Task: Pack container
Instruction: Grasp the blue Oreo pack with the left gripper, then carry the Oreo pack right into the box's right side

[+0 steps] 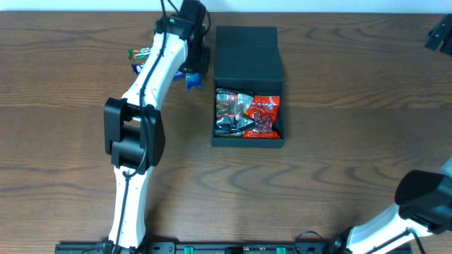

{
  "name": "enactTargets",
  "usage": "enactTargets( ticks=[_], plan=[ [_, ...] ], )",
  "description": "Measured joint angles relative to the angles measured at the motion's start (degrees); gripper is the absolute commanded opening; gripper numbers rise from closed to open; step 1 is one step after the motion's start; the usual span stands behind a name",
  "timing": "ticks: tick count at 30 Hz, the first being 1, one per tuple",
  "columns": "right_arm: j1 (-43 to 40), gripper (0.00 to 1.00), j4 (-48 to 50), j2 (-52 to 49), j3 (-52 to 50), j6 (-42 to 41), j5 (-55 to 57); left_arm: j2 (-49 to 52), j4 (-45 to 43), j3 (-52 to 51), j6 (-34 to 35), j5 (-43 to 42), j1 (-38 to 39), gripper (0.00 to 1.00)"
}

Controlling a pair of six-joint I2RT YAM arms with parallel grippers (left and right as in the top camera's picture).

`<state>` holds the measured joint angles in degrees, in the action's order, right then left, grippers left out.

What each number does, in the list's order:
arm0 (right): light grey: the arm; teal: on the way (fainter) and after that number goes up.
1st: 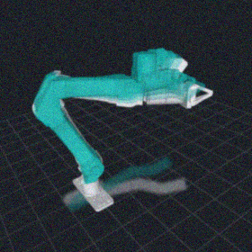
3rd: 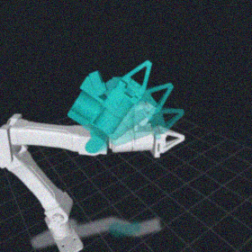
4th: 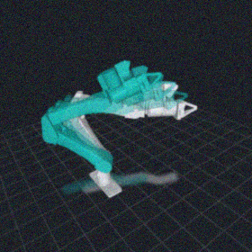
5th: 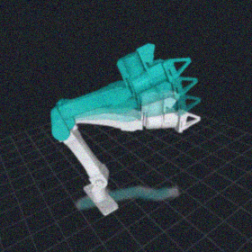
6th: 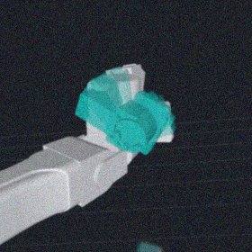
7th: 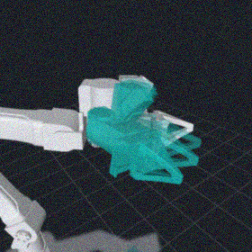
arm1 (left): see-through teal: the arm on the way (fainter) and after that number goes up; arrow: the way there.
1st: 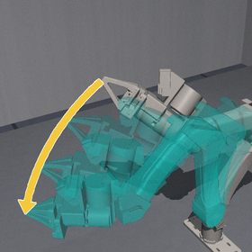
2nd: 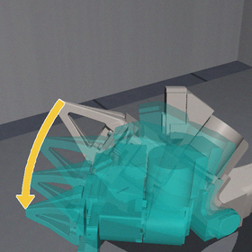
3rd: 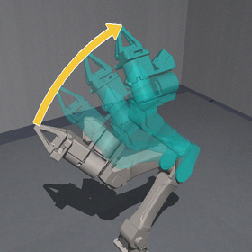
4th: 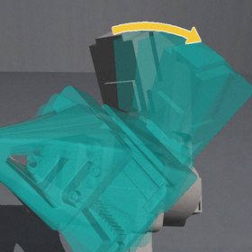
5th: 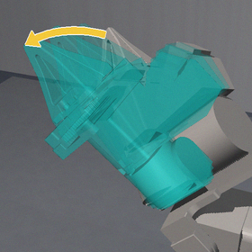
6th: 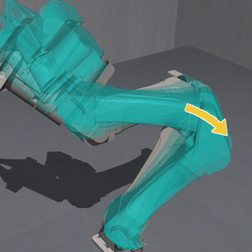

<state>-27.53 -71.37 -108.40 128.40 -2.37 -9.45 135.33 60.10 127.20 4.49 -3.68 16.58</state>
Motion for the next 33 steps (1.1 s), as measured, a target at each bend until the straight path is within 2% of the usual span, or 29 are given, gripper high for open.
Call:
enactTargets(
  ticks=[6, 14, 20, 33],
  plan=[
    [0.00, 0.99, 0.13, 0.00, 0.00, 0.00, 0.00, -0.37, 5.40, 4.09, 1.66, 0.90, 3.43, 0.14],
    [-0.59, 0.99, 0.76, 0.00, 0.00, 0.02, -0.02, -1.86, 9.20, 4.09, 8.20, 0.79, 15.61, 0.09],
    [-3.08, 0.99, 1.57, 0.00, 0.00, 0.02, 0.00, -2.14, 9.57, 4.09, 13.77, 0.68, 22.86, 0.09],
    [-5.49, 0.99, 2.80, 0.00, 0.00, 0.02, -2.12, -2.14, 8.90, 2.54, 23.47, 0.68, 30.16, 0.09]
  ],
)
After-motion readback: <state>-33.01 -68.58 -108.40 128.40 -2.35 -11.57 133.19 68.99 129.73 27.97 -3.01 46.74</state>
